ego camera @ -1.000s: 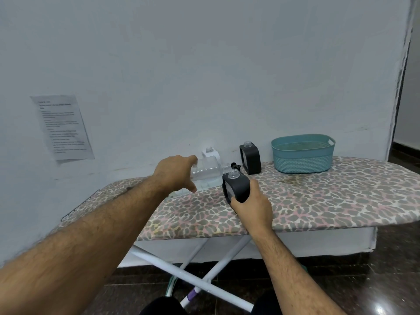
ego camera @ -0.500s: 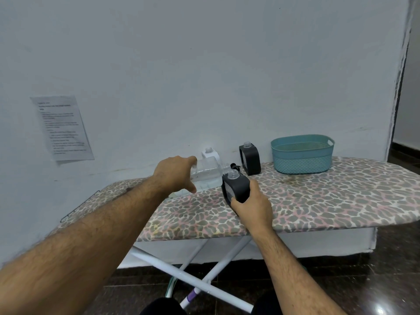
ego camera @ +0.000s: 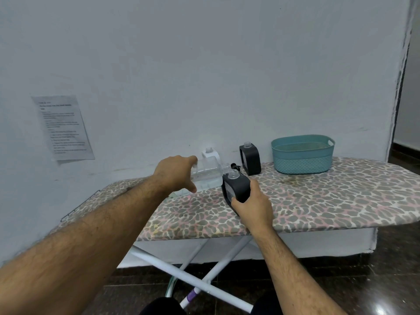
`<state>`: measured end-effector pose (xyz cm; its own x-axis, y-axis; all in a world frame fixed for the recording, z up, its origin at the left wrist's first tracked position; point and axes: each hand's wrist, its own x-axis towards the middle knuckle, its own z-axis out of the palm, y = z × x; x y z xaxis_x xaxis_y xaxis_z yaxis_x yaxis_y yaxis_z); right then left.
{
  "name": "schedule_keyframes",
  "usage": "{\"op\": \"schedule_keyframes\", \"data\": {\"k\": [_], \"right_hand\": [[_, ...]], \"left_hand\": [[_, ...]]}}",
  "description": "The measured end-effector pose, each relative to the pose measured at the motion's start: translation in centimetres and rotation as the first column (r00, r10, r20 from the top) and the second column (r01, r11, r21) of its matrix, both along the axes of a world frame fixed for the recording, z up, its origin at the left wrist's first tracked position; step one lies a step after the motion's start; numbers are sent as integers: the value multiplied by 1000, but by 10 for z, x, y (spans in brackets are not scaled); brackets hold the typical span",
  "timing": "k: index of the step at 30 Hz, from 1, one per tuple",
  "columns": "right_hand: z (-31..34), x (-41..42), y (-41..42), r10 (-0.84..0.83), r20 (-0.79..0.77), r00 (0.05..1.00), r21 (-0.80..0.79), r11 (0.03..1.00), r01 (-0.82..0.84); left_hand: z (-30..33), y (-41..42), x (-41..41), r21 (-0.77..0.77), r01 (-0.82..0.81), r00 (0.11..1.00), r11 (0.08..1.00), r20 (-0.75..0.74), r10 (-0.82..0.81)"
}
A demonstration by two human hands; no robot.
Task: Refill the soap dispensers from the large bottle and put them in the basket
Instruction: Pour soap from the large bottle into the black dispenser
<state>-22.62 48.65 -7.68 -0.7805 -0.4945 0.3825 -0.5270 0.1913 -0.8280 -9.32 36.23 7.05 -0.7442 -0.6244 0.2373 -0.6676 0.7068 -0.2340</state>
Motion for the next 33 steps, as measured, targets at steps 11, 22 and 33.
{"op": "schedule_keyframes", "data": {"k": [11,22,33], "right_hand": [[0,-1,0,6,2,1000,-1,1000,-6],[0,-1,0,6,4,1000,1,1000,-6],[0,-1,1,7,1,1000,-2,1000,-7]], "left_hand": [[-1,0,-1,-7,1,1000,1000,-3,-1],[-1,2,0,-2,-6,1000,1000,-10,6],[2,5,-1,-6,-2,1000,1000,1,2]]}}
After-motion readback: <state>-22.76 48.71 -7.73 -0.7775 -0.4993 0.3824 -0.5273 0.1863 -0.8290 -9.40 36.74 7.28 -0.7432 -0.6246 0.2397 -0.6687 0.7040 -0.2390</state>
